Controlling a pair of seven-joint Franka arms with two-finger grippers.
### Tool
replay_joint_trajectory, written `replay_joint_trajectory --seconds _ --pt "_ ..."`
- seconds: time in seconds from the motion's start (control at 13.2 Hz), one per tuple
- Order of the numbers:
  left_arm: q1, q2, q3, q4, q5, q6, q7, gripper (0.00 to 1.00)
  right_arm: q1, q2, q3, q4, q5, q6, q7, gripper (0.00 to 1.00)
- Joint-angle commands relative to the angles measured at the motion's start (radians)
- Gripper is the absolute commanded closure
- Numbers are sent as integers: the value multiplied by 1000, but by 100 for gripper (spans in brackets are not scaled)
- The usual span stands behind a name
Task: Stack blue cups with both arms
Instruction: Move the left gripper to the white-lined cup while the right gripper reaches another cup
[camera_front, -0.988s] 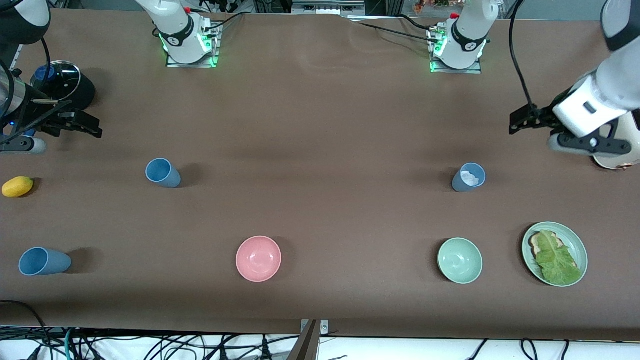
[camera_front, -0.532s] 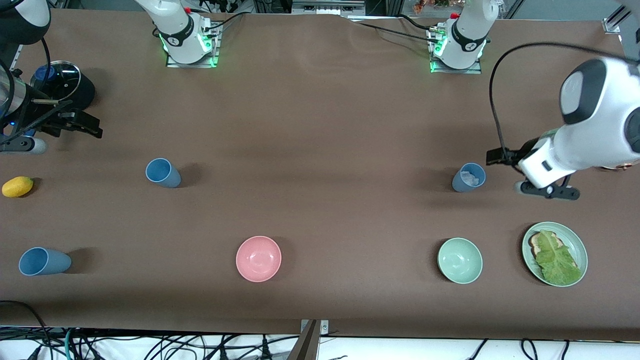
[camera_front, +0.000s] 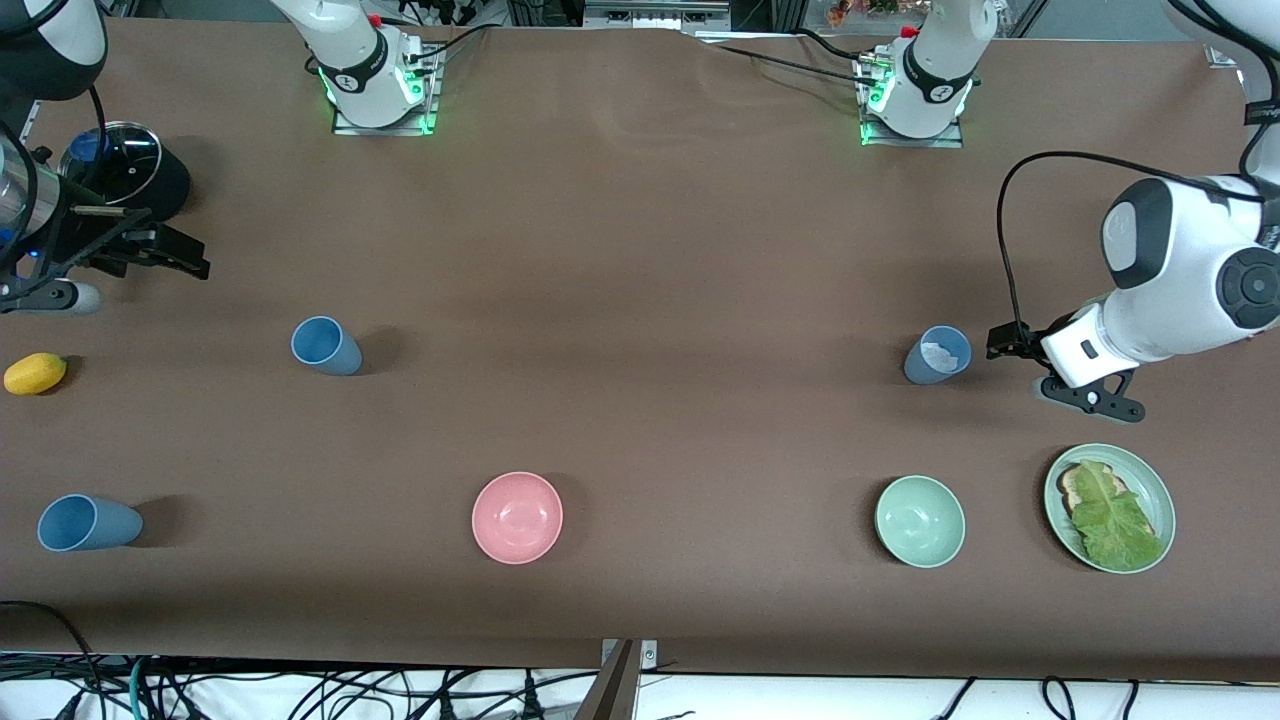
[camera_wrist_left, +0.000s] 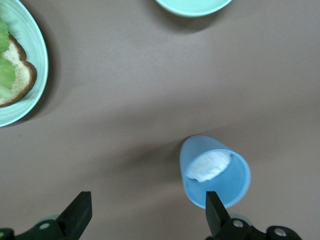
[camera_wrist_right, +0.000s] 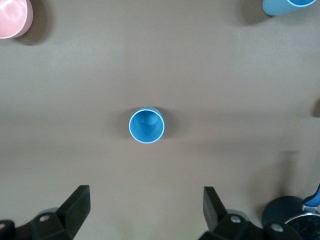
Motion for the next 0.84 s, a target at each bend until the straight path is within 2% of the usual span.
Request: replay_joint_trajectory --seconds 0.0,0.15,0.38,0.46,0.53,0.61,0.76 --pt "3 -56 -33 -198 2 233 -4 2 -11 36 14 -1 -9 -4 -26 0" --pt "2 -52 -34 -248 2 271 -15 3 -8 62 14 -4 -20 -70 -52 0" --pt "-3 -51 -36 -254 2 263 -32 3 -17 134 11 -7 -40 -52 -52 0" --pt "-3 -39 -36 -254 2 268 -32 9 -17 145 12 -19 -52 -21 -52 0" --pt "-3 -29 -36 -254 2 269 -30 27 -15 148 11 -58 -58 26 -52 0" --pt "-3 -25 -36 -254 2 269 -30 57 -17 145 11 -105 -60 86 -52 0" --pt "-12 0 -36 -251 2 266 -19 100 -17 145 9 -177 -60 180 -52 0"
